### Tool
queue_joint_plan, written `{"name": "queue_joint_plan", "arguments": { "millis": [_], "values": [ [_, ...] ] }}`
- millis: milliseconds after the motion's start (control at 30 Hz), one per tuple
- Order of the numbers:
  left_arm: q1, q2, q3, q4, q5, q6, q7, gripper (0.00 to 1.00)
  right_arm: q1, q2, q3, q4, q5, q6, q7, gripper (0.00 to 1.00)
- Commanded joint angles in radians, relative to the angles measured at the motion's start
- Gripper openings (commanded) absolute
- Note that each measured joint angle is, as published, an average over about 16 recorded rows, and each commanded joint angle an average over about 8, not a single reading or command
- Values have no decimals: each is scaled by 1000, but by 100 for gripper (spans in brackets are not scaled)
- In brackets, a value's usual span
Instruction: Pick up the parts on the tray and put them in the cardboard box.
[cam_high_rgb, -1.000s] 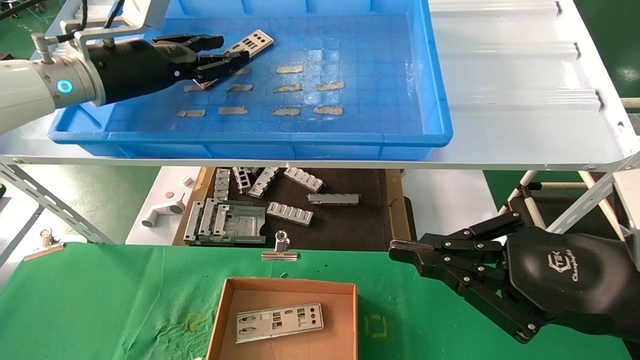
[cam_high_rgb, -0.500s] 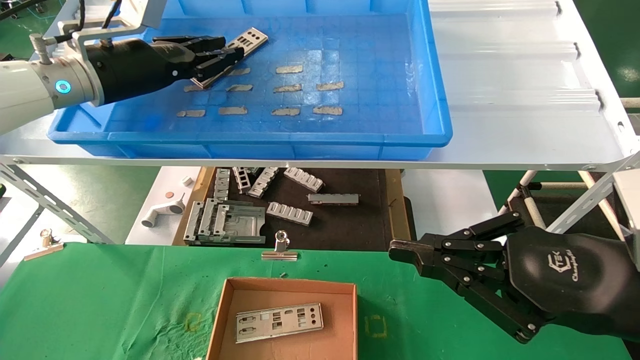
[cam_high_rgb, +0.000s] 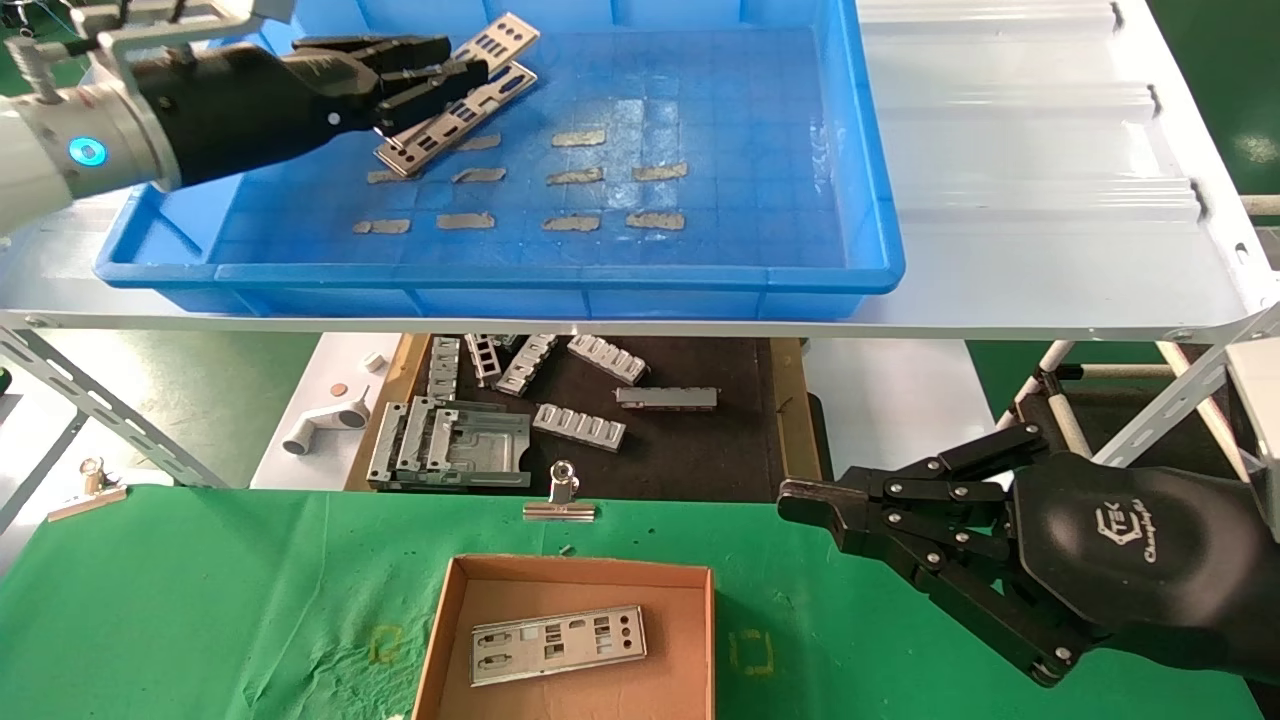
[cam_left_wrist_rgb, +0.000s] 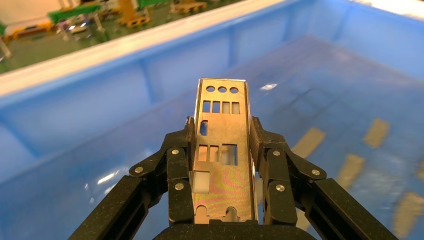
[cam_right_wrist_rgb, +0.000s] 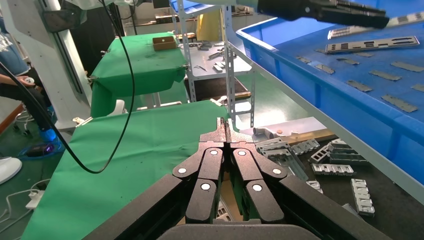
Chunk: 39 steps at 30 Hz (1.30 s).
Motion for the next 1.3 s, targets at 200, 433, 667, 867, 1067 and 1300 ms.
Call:
{"name": "queue_joint_plan", "arguments": {
  "millis": [200, 433, 667, 867, 1067, 1300],
  "values": [
    [-23, -51, 1, -27, 0, 161, 16, 0, 0, 0, 0, 0, 0, 0, 0, 0],
    [-39, -110, 4, -71, -2, 355, 36, 0, 0, 0, 0, 0, 0, 0, 0, 0],
    [-2, -158, 26, -196, -21, 442, 22, 0, 0, 0, 0, 0, 0, 0, 0, 0],
    [114, -245, 85, -482, -127, 447, -44, 0, 0, 0, 0, 0, 0, 0, 0, 0],
    [239, -359, 157, -781, -236, 431, -101, 0, 0, 0, 0, 0, 0, 0, 0, 0],
    [342, -440, 214, -983, -284, 416, -100, 0, 0, 0, 0, 0, 0, 0, 0, 0]
  ]
}}
